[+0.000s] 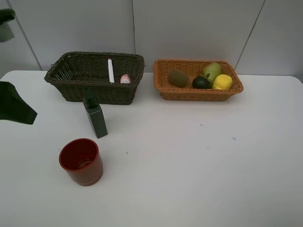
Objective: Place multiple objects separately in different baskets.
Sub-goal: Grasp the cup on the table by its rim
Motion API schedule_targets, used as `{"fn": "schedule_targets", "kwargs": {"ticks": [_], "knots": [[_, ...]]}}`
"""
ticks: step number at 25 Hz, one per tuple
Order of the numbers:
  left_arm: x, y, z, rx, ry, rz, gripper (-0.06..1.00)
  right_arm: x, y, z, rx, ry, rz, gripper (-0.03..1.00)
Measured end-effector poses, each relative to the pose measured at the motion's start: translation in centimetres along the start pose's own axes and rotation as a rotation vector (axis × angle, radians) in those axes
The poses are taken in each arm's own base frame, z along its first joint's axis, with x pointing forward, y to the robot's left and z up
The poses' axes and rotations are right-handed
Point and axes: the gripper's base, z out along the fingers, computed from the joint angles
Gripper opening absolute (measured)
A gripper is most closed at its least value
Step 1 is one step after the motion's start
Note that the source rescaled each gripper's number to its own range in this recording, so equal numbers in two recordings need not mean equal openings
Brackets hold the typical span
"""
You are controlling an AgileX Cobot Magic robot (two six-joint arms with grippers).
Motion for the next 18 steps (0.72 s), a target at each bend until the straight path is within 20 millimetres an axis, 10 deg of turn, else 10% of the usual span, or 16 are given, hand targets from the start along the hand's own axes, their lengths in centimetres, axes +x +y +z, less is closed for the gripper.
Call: {"fn": "schedule_targets", "kwargs": {"ticks": [18], "knots": [[-1.6, -2.9, 7.6, 0.067, 0.154, 0.383, 0.93, 0.0, 0.0, 0.0, 0.000, 0.000, 0.000, 0.94]]}}
